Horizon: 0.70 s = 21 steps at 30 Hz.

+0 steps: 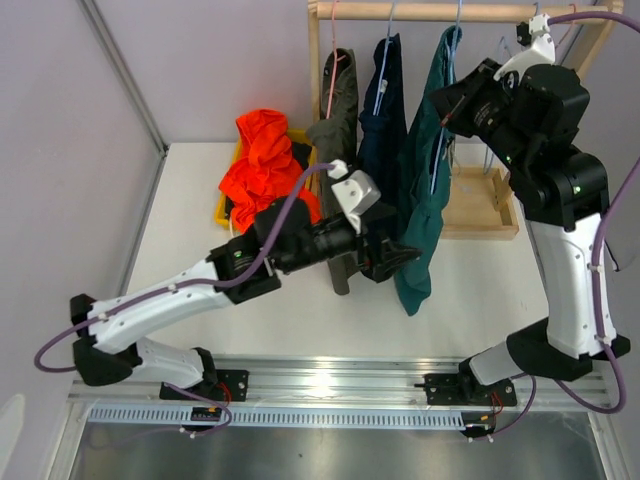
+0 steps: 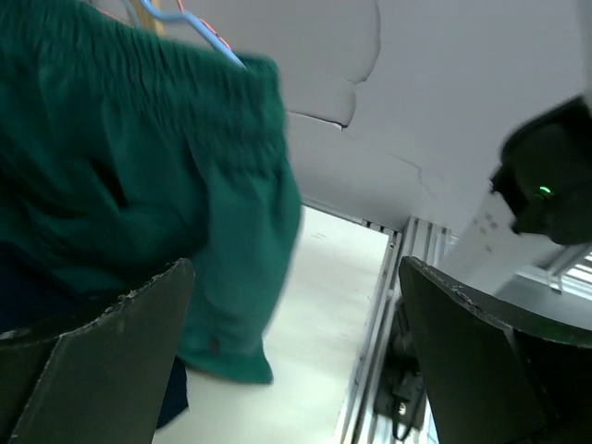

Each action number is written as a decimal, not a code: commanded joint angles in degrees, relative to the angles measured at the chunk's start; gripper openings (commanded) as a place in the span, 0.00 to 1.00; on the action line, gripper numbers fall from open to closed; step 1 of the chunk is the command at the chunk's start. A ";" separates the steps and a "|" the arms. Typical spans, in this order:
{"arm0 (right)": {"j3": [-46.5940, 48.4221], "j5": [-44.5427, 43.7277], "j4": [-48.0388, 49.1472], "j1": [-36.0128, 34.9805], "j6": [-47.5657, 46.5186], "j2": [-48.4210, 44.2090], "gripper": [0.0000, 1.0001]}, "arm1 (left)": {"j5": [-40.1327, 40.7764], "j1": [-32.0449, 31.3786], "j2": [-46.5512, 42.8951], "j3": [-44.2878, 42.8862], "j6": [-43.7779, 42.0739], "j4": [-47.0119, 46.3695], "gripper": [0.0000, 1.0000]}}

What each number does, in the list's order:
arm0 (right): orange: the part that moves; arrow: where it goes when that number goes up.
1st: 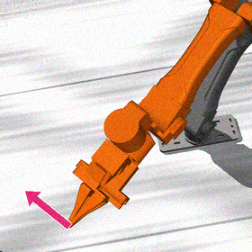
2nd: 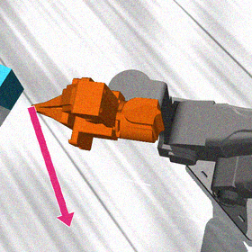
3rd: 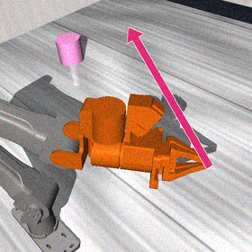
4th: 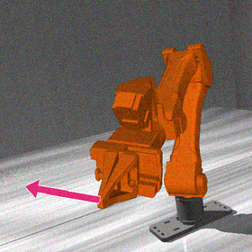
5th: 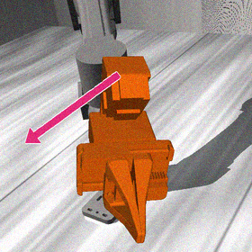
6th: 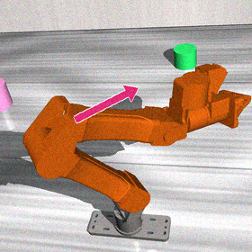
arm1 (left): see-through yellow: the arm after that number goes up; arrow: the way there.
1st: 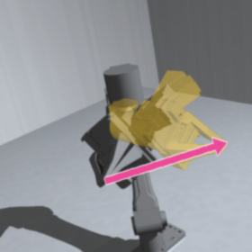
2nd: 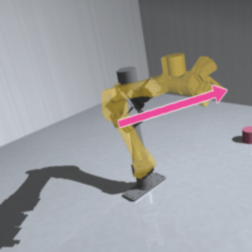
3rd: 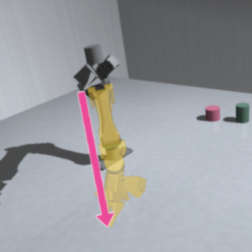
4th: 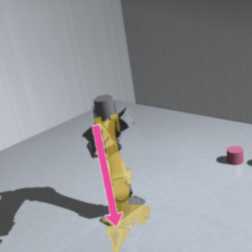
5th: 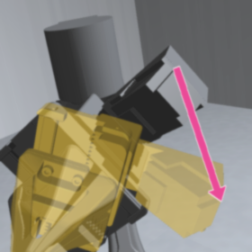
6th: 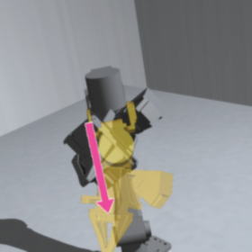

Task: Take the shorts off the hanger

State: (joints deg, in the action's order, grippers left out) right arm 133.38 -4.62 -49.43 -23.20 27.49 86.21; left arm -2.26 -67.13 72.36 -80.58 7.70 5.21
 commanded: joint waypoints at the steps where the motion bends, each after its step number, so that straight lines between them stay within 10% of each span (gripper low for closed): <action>1: -1.10 -1.97 6.19 -2.99 -0.68 -5.70 0.00 | -2.39 -0.37 5.85 -6.07 -2.34 -4.86 0.99; 15: 2.32 -1.97 3.46 -4.04 -1.91 -6.67 0.00 | -0.82 -5.64 16.06 -5.74 -0.15 -11.80 0.99; 18: 1.71 -2.23 3.46 -4.13 -1.47 -7.64 0.00 | 5.48 -5.90 15.88 -4.33 -0.15 -13.56 0.51; 19: 0.92 -2.32 3.46 -4.05 -1.56 -8.25 0.00 | 7.34 -5.90 15.88 -4.24 -0.23 -13.74 0.04; 21: 0.39 -2.41 3.20 -4.13 -1.64 -8.78 0.00 | 11.38 -5.90 15.71 -4.94 -0.67 -12.86 0.00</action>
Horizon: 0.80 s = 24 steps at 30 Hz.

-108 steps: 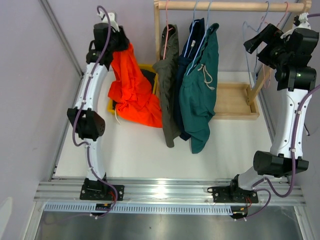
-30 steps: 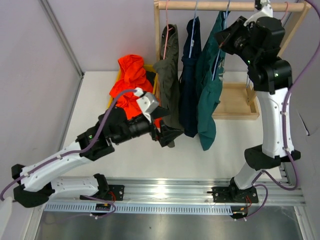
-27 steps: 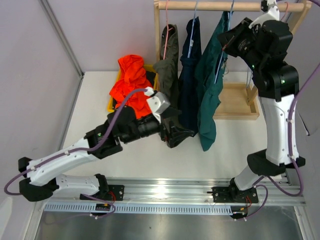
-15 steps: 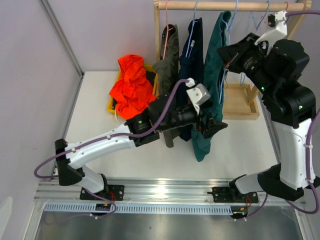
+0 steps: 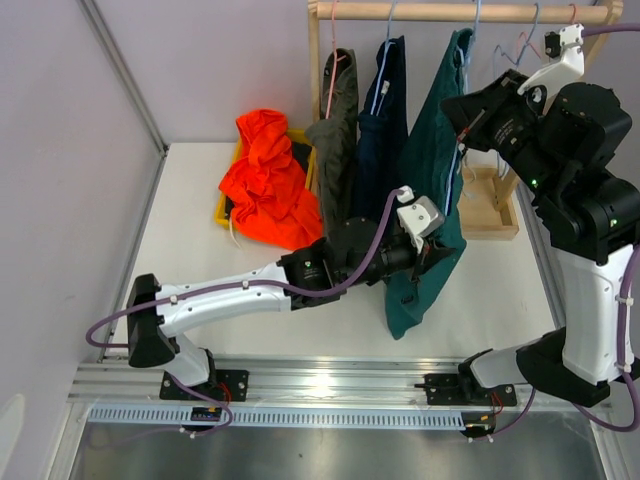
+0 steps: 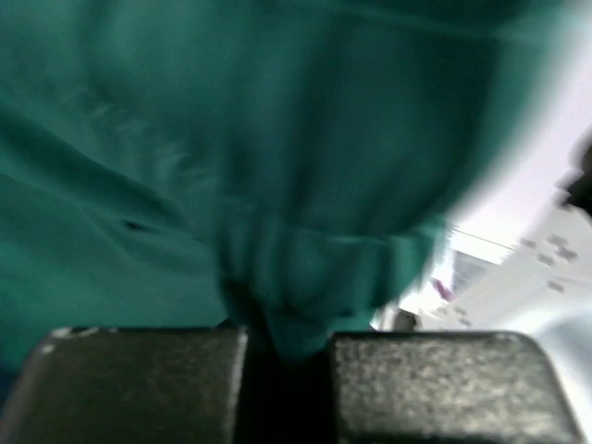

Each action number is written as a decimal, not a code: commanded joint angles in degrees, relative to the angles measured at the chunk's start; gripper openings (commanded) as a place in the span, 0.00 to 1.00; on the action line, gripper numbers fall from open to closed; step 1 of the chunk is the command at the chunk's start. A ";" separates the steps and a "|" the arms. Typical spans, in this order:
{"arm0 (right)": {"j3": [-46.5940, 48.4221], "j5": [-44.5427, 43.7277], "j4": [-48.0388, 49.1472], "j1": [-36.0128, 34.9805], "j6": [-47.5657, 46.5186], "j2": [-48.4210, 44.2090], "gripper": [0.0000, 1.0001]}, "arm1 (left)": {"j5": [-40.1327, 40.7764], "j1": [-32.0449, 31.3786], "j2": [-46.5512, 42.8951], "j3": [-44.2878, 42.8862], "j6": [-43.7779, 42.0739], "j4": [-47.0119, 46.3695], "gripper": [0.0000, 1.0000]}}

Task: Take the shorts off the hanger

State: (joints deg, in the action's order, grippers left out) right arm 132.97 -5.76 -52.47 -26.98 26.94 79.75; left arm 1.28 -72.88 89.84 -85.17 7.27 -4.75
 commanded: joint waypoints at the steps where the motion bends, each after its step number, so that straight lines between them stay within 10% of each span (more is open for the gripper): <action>1: 0.80 -1.79 5.98 -0.26 -1.19 -2.49 0.00 | 8.82 -0.24 -2.21 0.00 -0.76 -2.98 0.00; 15: 12.07 0.92 1.40 7.20 -2.16 3.23 0.00 | 26.66 -16.76 -23.39 36.28 11.27 -7.38 0.00; 24: -9.03 9.78 0.18 5.98 6.27 -13.72 0.00 | 29.85 -4.75 -15.08 6.01 -4.43 7.97 0.00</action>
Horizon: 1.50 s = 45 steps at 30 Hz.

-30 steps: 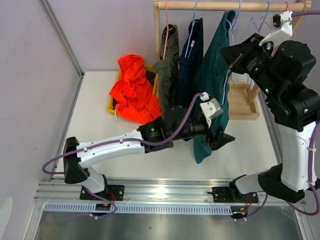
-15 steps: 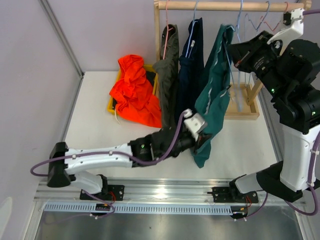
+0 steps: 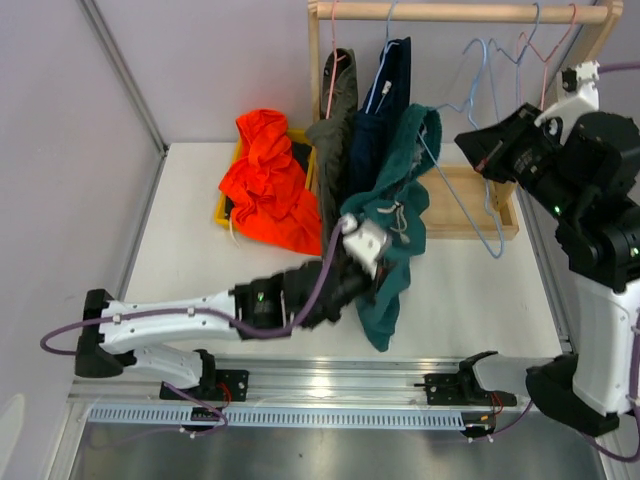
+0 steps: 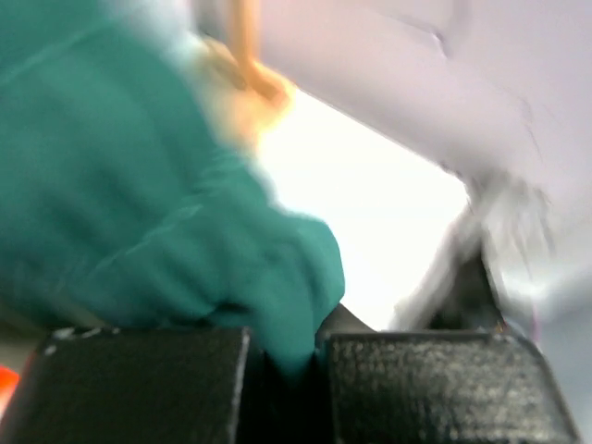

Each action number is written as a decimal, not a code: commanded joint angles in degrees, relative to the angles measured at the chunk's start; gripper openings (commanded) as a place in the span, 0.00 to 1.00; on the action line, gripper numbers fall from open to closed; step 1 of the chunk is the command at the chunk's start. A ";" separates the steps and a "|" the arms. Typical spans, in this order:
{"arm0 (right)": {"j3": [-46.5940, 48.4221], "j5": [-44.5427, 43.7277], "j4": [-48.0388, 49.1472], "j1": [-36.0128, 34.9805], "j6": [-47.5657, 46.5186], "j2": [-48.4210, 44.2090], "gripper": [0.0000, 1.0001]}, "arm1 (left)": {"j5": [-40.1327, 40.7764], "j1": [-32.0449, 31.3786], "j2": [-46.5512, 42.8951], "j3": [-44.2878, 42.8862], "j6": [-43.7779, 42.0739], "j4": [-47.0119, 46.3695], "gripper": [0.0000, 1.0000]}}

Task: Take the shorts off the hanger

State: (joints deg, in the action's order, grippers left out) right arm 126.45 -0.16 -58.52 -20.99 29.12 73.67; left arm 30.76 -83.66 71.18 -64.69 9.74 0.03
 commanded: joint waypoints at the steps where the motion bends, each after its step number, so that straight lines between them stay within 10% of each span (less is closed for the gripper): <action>1: -3.66 5.16 5.62 -0.01 4.71 -9.14 0.00 | -0.96 10.75 5.44 -17.20 -7.45 4.70 0.00; 10: 10.63 7.20 -10.98 0.43 6.38 -12.32 0.00 | -2.73 19.67 25.67 -64.82 -13.17 24.65 0.00; 17: 11.38 9.40 -5.12 -3.26 10.61 -12.32 0.00 | -1.33 17.66 8.16 -41.02 -8.35 22.13 0.00; 20: 3.81 3.89 -0.90 -3.44 7.27 -13.29 0.00 | 7.68 7.58 -4.58 -28.11 -9.03 18.61 0.00; 25: 8.43 -4.75 1.48 -3.79 -0.46 -4.53 0.00 | 24.50 -11.31 -15.71 -24.52 -5.79 26.29 0.00; 32: 14.60 -8.37 5.70 -1.69 -6.71 6.90 0.00 | 37.85 -14.87 -19.14 -24.62 -8.30 36.98 0.00; 38: 11.98 1.98 11.93 8.76 -3.29 12.19 0.00 | 23.40 8.21 -26.09 -22.05 -20.27 25.37 0.00; 45: 12.06 8.51 17.29 17.65 -1.79 18.69 0.00 | 0.90 37.81 -13.27 -30.06 -19.32 27.75 0.00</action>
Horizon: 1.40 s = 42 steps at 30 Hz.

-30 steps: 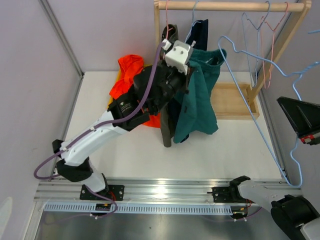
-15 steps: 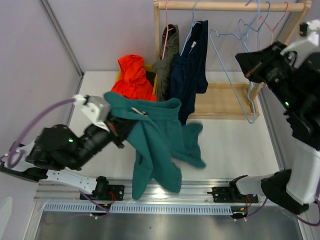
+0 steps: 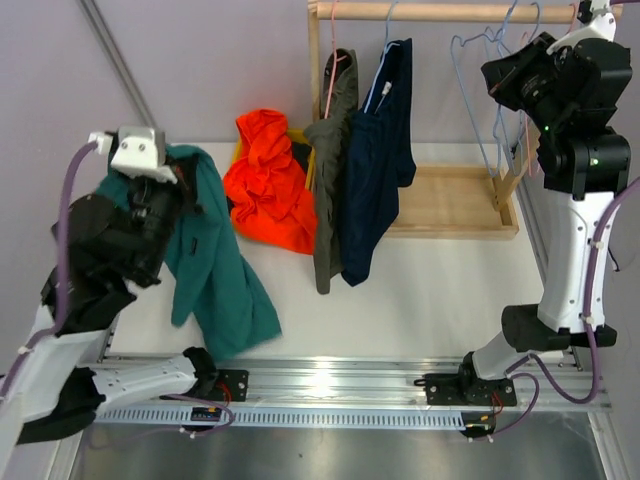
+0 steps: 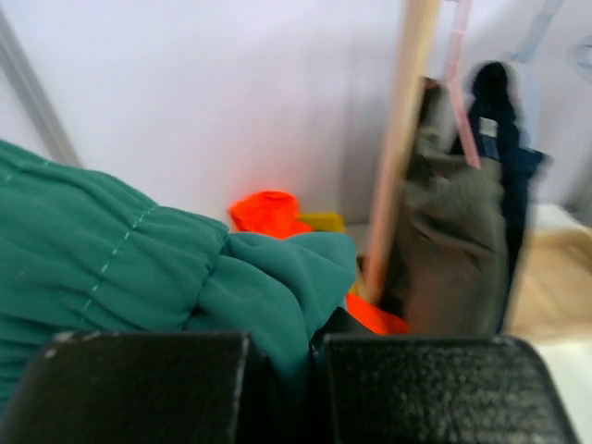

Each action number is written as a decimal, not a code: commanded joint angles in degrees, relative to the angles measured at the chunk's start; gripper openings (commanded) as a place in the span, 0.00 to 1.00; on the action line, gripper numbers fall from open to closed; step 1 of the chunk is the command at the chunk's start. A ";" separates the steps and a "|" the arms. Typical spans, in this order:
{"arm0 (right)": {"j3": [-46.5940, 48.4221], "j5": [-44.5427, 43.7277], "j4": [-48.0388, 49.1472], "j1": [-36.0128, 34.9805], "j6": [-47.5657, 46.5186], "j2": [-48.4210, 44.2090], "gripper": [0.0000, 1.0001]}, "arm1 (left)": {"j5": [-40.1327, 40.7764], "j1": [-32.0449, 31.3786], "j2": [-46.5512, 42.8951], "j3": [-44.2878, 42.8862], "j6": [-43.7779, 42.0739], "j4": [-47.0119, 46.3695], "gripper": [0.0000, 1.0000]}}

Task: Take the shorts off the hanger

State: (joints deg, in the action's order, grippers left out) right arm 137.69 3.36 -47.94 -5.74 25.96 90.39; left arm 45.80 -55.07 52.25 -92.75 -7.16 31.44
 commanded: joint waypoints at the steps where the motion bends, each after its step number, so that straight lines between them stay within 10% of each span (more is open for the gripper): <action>1: 0.83 5.69 7.16 3.01 1.99 2.77 0.00 | -16.86 12.41 6.71 -3.39 -1.81 -4.10 0.00; 9: -3.64 7.81 11.29 4.07 1.38 6.73 0.00 | -40.40 38.68 28.39 -25.06 4.25 -4.11 0.00; 15: -7.34 7.46 12.43 4.24 0.50 7.26 0.00 | -45.26 45.05 49.66 -43.89 9.24 -2.27 0.00; 19: -9.80 6.58 13.23 4.16 0.32 5.77 0.00 | -45.01 45.14 53.22 -37.37 12.16 -5.15 0.39; 23: -11.91 5.88 13.05 4.24 0.32 3.22 0.00 | -49.75 45.14 51.64 -24.52 14.18 -14.36 0.53; 25: -12.09 5.17 12.00 4.33 -0.29 2.52 0.17 | -51.51 45.14 51.72 -20.99 15.41 -15.70 0.75; 27: -12.35 4.21 11.03 4.24 -0.73 1.11 0.86 | -54.93 45.14 53.48 -21.76 15.85 -14.93 0.80; 28: -12.36 3.77 10.59 4.33 -0.99 0.76 0.99 | -55.72 45.14 54.27 -22.55 16.21 -14.05 0.99; 32: -12.18 1.66 8.22 4.42 -1.43 -2.14 0.99 | -57.75 44.96 56.83 -32.30 16.65 -6.23 0.99; 42: -11.65 1.49 7.16 -3.37 1.91 -9.62 0.99 | -55.56 44.43 33.46 -19.41 16.30 -3.49 0.99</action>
State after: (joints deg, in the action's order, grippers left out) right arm 124.97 5.17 -41.39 -4.01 26.92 82.26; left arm -9.28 -10.37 94.76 -114.63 8.14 27.33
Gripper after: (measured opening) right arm 0.992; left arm 0.993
